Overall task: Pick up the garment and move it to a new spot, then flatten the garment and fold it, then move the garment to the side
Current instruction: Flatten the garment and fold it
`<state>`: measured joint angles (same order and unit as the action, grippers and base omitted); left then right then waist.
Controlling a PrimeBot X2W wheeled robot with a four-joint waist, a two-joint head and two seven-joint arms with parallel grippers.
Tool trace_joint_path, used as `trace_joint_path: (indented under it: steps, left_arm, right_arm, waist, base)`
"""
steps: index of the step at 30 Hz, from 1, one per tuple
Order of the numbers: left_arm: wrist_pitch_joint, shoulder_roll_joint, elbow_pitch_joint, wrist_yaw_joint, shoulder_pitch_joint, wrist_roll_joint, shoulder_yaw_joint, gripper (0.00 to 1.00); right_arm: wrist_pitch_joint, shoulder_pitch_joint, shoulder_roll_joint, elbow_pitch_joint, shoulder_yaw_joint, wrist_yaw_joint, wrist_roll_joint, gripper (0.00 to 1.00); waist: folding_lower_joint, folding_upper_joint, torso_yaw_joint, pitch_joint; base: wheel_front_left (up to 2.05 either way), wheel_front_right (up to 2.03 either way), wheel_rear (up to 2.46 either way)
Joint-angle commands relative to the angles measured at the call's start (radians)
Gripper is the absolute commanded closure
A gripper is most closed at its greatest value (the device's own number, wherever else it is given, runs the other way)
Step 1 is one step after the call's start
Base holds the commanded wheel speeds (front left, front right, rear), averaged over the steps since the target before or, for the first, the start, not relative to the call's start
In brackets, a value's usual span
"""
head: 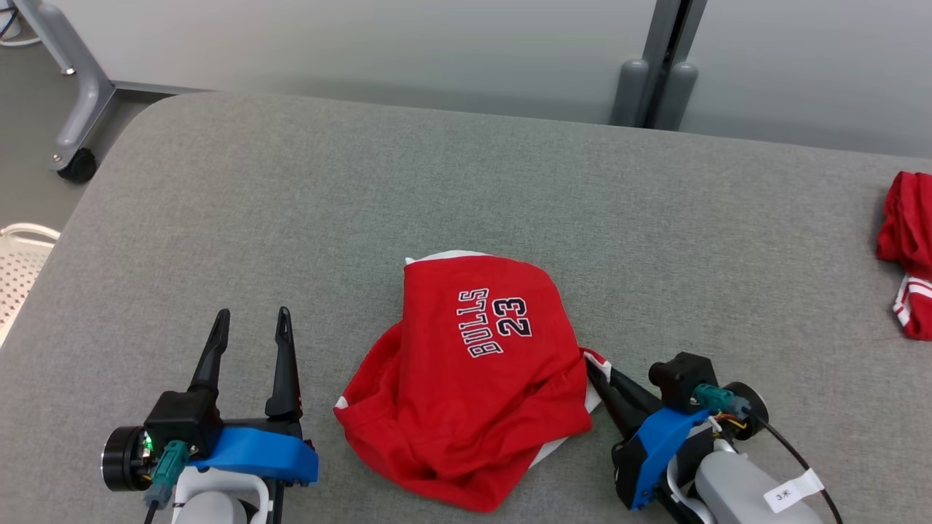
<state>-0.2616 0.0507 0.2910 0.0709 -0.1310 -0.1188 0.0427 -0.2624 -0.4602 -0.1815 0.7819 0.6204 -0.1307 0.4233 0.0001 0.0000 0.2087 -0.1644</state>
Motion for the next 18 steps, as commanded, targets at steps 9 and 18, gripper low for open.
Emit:
trace_joint_path:
  steps: [9, 18]
  left_arm:
    - [-0.005, -0.001, 0.002, -0.007, 0.036, -0.009, -0.016, 0.00]
    - [-0.005, 0.000, -0.005, -0.014, 0.044, -0.013, -0.013, 0.00]
  right_arm:
    - [-0.003, 0.083, -0.059, -0.081, -0.196, 0.000, 0.058, 1.00]
    - [-0.003, 0.259, -0.077, -0.155, -0.460, 0.000, 0.076, 1.00]
  waist:
    - [-0.0001, 0.0000, -0.066, 0.042]
    - [-0.0001, 0.0000, -0.112, 0.054]
  base:
    - [0.00, 0.00, 0.00]
    - [0.00, 0.00, 0.00]
